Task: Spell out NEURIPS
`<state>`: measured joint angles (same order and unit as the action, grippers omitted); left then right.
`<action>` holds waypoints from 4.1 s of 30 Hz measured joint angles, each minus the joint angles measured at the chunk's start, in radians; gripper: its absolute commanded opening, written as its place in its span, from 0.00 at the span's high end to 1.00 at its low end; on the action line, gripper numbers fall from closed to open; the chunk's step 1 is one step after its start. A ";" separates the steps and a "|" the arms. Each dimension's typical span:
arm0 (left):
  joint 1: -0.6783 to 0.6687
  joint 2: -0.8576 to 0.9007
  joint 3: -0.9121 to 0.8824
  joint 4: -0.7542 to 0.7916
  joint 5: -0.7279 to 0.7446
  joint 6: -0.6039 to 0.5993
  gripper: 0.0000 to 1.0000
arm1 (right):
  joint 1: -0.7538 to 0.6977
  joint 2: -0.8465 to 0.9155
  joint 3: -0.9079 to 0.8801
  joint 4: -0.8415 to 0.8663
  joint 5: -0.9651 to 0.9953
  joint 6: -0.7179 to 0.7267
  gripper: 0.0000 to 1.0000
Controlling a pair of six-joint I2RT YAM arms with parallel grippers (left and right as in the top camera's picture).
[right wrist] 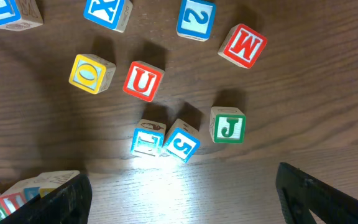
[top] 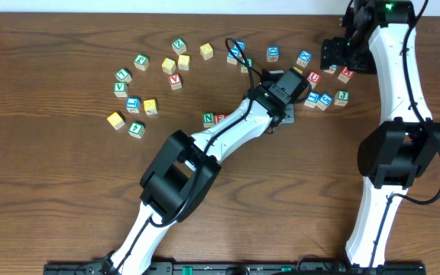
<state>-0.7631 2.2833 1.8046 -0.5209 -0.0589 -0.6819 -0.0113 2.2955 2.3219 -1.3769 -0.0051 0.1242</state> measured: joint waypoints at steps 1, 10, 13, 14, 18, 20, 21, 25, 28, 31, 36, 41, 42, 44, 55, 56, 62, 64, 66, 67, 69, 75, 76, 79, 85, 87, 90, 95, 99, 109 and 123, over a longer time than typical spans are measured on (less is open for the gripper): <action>0.002 -0.001 0.001 -0.008 0.000 -0.004 0.70 | 0.000 0.000 0.000 0.000 0.000 0.000 0.11; 0.015 -0.002 0.010 -0.044 0.001 -0.030 0.69 | 0.000 0.000 0.000 0.000 0.000 0.000 0.10; 0.016 -0.002 0.010 -0.044 0.005 -0.034 0.69 | 0.000 0.000 0.000 0.000 0.000 0.000 0.09; 0.016 -0.002 0.010 -0.044 0.007 -0.036 0.69 | 0.000 0.000 0.000 0.000 0.000 0.000 0.09; 0.017 -0.002 0.010 -0.043 0.008 -0.043 0.60 | 0.000 0.000 0.000 0.000 0.000 0.000 0.09; 0.017 -0.002 0.010 -0.041 0.011 -0.047 0.58 | 0.000 0.000 0.000 0.000 0.000 0.000 0.09; 0.017 -0.002 0.010 -0.041 0.012 -0.050 0.58 | 0.000 0.000 0.000 0.000 0.000 0.000 0.09; 0.017 -0.002 0.011 -0.040 0.017 -0.051 0.56 | 0.000 0.000 0.000 0.000 0.000 0.000 0.09; 0.017 -0.002 0.011 -0.045 0.022 -0.051 0.56 | 0.000 0.000 0.000 0.000 0.000 0.000 0.09; 0.017 -0.002 0.011 -0.045 0.023 -0.051 0.56 | 0.000 0.000 0.000 0.000 0.000 0.000 0.09; 0.023 -0.008 0.011 -0.053 0.028 -0.038 0.56 | 0.000 0.000 0.000 0.000 0.000 0.000 0.09; 0.050 -0.051 0.011 -0.090 0.034 0.032 0.56 | 0.000 0.000 0.000 0.001 -0.002 0.000 0.09; 0.059 -0.070 0.011 -0.099 0.035 0.042 0.56 | 0.000 0.000 0.000 0.001 -0.002 0.000 0.09; 0.085 -0.133 0.011 -0.122 0.034 0.061 0.56 | 0.000 0.000 0.000 0.002 -0.002 0.000 0.08; 0.305 -0.489 0.029 -0.349 0.034 0.209 0.53 | 0.000 0.000 0.000 0.005 -0.005 0.000 0.08; 0.332 -0.502 0.029 -0.373 0.035 0.224 0.51 | 0.000 0.000 0.000 0.005 -0.007 0.000 0.08; 0.529 -0.524 0.029 -0.493 0.034 0.328 0.46 | 0.001 0.000 0.000 0.004 -0.019 0.000 0.08; 0.597 -0.524 0.029 -0.528 0.034 0.373 0.46 | 0.003 0.000 0.000 0.003 -0.021 0.000 0.08; 0.665 -0.524 0.029 -0.539 0.049 0.421 0.46 | 0.006 0.000 0.000 0.002 -0.022 0.000 0.08; 0.703 -0.524 0.029 -0.542 0.059 0.448 0.43 | 0.008 0.000 0.000 0.002 -0.022 0.000 0.08; 0.761 -0.524 0.029 -0.544 0.076 0.488 0.42 | 0.014 0.000 0.000 0.001 -0.022 0.000 0.07; 0.916 -0.524 0.029 -0.545 0.106 0.581 0.37 | 0.040 0.000 0.000 0.001 -0.023 0.000 0.07; 0.933 -0.524 0.029 -0.545 0.106 0.593 0.37 | 0.044 0.000 0.000 0.001 -0.023 0.000 0.07; 0.988 -0.524 0.029 -0.545 0.109 0.632 0.35 | 0.056 0.000 0.000 0.001 -0.024 0.000 0.07; 1.068 -0.524 0.029 -0.545 0.110 0.671 0.16 | 0.088 0.000 0.000 0.001 -0.025 0.000 0.07; 1.084 -0.524 0.029 -0.545 0.110 0.676 0.11 | 0.100 0.000 0.000 0.000 -0.025 0.000 0.07; 1.097 -0.524 0.029 -0.546 0.111 0.679 0.10 | 0.120 0.000 0.000 -0.006 -0.025 0.000 0.09; 1.091 -0.524 0.028 -0.576 0.166 0.678 0.11 | 0.158 0.000 0.000 -0.055 -0.026 -0.002 0.26; 1.063 -0.529 0.001 -0.581 0.223 0.669 0.29 | 0.180 0.000 -0.015 -0.077 -0.026 -0.003 0.43; 0.895 -0.531 -0.096 -0.556 0.279 0.617 0.63 | 0.192 0.000 -0.232 0.016 -0.029 -0.005 0.83; 0.752 -0.465 -0.097 -0.544 0.246 0.469 0.92 | 0.216 0.000 -0.426 0.181 -0.056 -0.011 0.99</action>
<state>-0.0113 1.8183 1.7077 -1.0649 0.1875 -0.2127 0.2050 2.2955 1.8961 -1.1957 -0.0616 0.1127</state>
